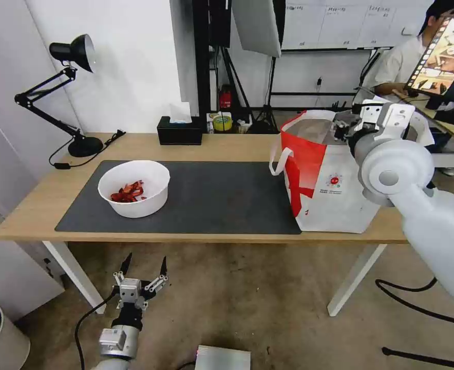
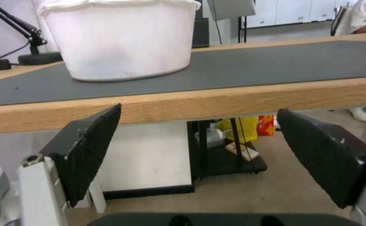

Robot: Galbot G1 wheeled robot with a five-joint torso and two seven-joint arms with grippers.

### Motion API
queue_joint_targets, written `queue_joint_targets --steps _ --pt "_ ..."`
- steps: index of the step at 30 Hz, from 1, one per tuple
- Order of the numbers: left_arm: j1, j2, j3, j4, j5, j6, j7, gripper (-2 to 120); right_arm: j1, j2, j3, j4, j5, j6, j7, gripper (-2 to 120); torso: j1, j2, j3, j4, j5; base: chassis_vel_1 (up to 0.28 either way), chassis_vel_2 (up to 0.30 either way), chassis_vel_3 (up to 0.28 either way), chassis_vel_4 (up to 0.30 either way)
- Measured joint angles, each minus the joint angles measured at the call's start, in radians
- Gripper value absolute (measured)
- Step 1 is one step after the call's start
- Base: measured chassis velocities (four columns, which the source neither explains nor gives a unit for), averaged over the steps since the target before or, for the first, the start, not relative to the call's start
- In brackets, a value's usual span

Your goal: Pick up the trash from the table and place it into the takeout bag.

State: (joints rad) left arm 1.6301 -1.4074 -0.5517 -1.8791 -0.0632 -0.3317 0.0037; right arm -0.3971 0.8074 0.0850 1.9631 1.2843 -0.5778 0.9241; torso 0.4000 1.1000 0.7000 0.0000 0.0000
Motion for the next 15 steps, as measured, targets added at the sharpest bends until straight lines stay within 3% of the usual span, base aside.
queue_joint_targets --steps 2,6,9,13,15 --pt "0.0 0.0 0.0 0.0 0.0 0.0 0.0 100 0.006 0.0 -0.001 0.007 -0.002 0.024 -0.024 68 0.0 0.0 0.0 0.0 0.0 0.0 0.0 0.0 0.0" --pt "0.004 -0.001 -0.002 -0.009 0.0 0.0 0.0 100 0.007 -0.031 -0.009 0.101 -0.036 0.187 -0.215 84 0.0 0.0 0.0 0.0001 -0.0002 0.0 0.0 0.0 0.0" --pt "0.005 -0.001 -0.003 -0.014 0.0 -0.001 0.001 100 -0.055 -0.076 -0.022 0.172 -0.169 0.294 -0.361 96 0.0 0.0 0.0 0.0003 -0.0002 0.0 0.0 0.0 0.0" --pt "0.006 -0.001 -0.004 -0.018 0.0 -0.001 0.001 100 -0.15 -0.12 -0.022 0.216 -0.314 0.377 -0.451 100 0.0 0.0 0.0 0.0 0.0001 0.0 0.0 0.0 0.0" --pt "0.006 -0.001 -0.006 -0.021 -0.001 -0.001 0.001 100 -0.287 -0.15 0.017 0.255 -0.455 0.442 -0.502 100 0.0 0.0 0.0 0.0001 0.0 0.0 0.0 0.0 0.0"
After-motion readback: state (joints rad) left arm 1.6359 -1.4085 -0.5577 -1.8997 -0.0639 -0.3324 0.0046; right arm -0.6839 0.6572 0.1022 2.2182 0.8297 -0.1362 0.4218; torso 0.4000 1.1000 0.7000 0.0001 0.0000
